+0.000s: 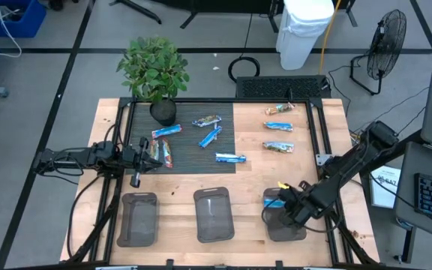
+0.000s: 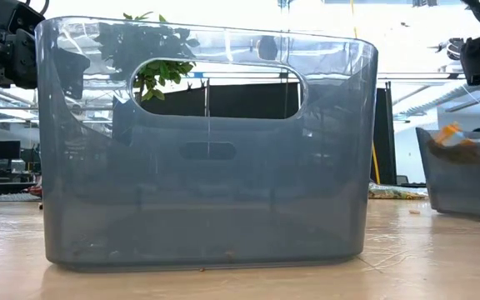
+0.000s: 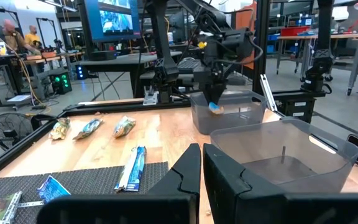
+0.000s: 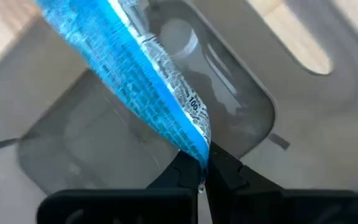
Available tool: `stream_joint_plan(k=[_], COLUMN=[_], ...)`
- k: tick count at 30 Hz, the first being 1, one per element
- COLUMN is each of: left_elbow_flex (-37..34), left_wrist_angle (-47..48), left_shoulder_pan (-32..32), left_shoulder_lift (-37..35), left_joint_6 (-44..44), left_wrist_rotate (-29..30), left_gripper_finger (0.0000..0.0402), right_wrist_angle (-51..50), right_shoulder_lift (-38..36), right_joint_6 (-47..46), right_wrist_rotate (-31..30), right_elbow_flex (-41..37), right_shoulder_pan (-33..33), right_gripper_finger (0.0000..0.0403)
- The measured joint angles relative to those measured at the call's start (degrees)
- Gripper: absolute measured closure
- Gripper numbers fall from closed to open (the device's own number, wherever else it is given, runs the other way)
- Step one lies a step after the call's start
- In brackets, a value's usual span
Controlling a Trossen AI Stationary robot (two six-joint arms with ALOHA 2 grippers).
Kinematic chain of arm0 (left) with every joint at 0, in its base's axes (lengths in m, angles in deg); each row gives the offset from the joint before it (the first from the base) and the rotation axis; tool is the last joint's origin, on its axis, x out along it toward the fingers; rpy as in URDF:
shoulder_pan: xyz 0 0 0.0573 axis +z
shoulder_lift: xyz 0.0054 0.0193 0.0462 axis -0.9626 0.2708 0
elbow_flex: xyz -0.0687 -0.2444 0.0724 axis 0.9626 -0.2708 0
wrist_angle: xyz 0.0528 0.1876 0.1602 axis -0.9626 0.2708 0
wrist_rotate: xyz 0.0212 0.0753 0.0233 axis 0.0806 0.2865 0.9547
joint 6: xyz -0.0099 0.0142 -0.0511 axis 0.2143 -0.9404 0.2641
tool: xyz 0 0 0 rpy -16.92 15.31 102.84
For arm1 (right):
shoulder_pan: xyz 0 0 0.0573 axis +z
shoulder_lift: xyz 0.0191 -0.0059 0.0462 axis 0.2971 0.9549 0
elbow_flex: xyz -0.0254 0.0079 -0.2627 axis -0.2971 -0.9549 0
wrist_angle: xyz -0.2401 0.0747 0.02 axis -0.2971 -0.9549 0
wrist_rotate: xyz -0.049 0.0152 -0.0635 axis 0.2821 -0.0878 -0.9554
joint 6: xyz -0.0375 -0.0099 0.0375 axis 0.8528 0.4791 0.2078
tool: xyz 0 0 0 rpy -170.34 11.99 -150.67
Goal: Pick and place Granola Bars by type
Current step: Put the yellow granola bar into the right black bin
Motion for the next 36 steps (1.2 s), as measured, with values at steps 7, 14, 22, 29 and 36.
stream_joint_plan(k=[7,14,22,29,36], left_elbow_flex=[0.00,0.00,0.00,0.00,0.00], left_wrist_angle=[0.00,0.00,0.00,0.00,0.00], left_shoulder_pan=[0.00,0.01,0.01,0.02,0.00], left_shoulder_lift=[0.01,0.00,-0.01,-0.01,-0.01], left_joint_6=[0.00,0.00,0.00,0.00,0.00], left_wrist_rotate=[0.00,0.00,0.00,0.00,0.00], left_gripper_finger=[0.0376,0.0376,0.0376,0.0376,0.0376], right_wrist_angle=[-0.35,1.41,2.21,2.31,2.43], right_shoulder_lift=[1.64,1.64,1.64,1.30,-3.24], right_joint_6=[-4.61,-5.81,-5.69,-3.67,-3.22], right_wrist_rotate=[1.43,1.41,1.30,1.20,-3.31], right_elbow_flex=[0.00,0.00,-0.02,-0.02,-0.04], right_shoulder_pan=[-0.04,-0.02,-0.03,-0.02,0.00], right_gripper_finger=[0.0389,0.0372,0.0338,0.0302,0.0292])
